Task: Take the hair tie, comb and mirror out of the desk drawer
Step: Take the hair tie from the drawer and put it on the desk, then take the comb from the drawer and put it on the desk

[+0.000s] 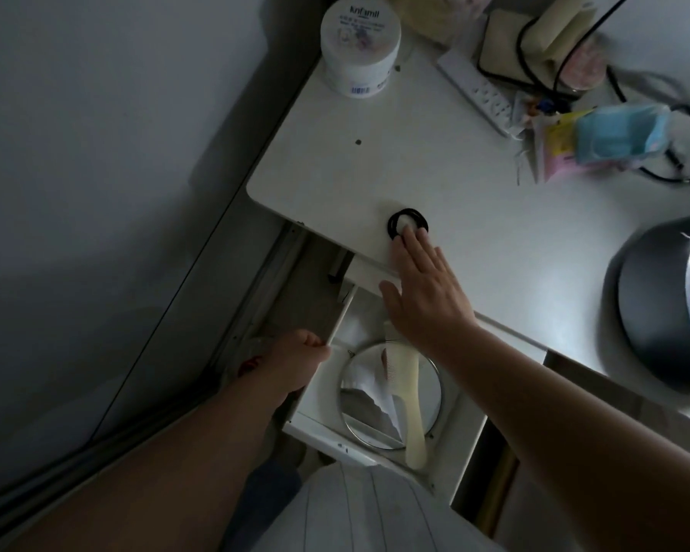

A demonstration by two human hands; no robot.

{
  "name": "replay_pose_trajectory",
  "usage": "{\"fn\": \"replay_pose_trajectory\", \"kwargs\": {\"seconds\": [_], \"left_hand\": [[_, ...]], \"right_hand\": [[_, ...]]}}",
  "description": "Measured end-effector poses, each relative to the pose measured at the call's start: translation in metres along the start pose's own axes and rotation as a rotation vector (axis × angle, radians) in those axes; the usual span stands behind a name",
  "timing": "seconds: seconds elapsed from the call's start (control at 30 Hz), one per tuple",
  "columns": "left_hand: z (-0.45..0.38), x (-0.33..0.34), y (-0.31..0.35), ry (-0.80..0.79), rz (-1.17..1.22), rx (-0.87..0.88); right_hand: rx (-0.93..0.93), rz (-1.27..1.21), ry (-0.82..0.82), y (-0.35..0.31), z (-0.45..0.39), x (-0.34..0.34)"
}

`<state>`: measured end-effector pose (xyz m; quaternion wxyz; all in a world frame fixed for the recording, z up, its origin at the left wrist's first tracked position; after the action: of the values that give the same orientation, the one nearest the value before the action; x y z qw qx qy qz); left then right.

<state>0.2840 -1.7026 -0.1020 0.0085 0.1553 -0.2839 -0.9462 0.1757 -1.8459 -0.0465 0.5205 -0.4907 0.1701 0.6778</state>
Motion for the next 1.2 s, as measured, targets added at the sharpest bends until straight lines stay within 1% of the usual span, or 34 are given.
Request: {"fn": "replay_pose_trajectory", "kwargs": {"seconds": [0.27,0.43,0.53,0.6,0.67,0.8,0.87,0.97,1.03,1.1,1.2], "left_hand": [[0.000,-0.002,-0.002,-0.016,-0.023,0.005],[0.002,-0.003,-0.001,-0.030,-0.028,0.018],[0.003,-0.002,-0.003,-0.026,-0.031,0.026],[0.003,-0.001,-0.004,-0.026,-0.040,0.042],[0.001,-0.001,-0.006,-0.028,-0.046,0.055],[0.001,-0.001,-0.007,-0.031,-0.080,0.050],[0.000,0.000,-0.007,-0.001,-0.090,0.042],[-0.001,0.001,-0.005,0.007,-0.117,0.062],[0.000,0.002,-0.005,0.005,-0.119,0.073],[-0.001,0.002,-0.007,0.004,-0.135,0.079],[-0.003,0.004,-0.010,0.022,-0.158,0.093]], "right_hand": [[-0.001,0.009,0.027,-0.016,-0.027,-0.003],[-0.008,-0.002,0.033,-0.021,-0.029,-0.003],[-0.012,-0.071,0.095,-0.019,-0.018,-0.008],[0.025,-0.136,0.150,-0.013,-0.003,-0.011],[0.084,-0.195,0.171,-0.003,0.017,-0.009],[0.223,-0.305,0.249,0.030,0.070,0.014],[0.327,-0.366,0.204,0.045,0.092,0.035],[0.498,-0.412,0.007,0.057,0.114,0.073],[0.574,-0.427,-0.086,0.061,0.121,0.093],[0.633,-0.427,-0.119,0.064,0.123,0.106],[0.697,-0.425,-0.127,0.067,0.122,0.118]]}}
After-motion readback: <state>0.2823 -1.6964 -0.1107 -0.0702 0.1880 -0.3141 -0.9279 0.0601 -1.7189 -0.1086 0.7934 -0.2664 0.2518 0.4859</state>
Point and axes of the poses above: each hand's wrist, its own z-axis away from the middle knuckle, its own x-axis out of the palm, y = z × x, the point moved 4 cm from there along -z, towards the middle knuckle, and after that the axes turned 9 degrees about x, right-handed, at the moved point
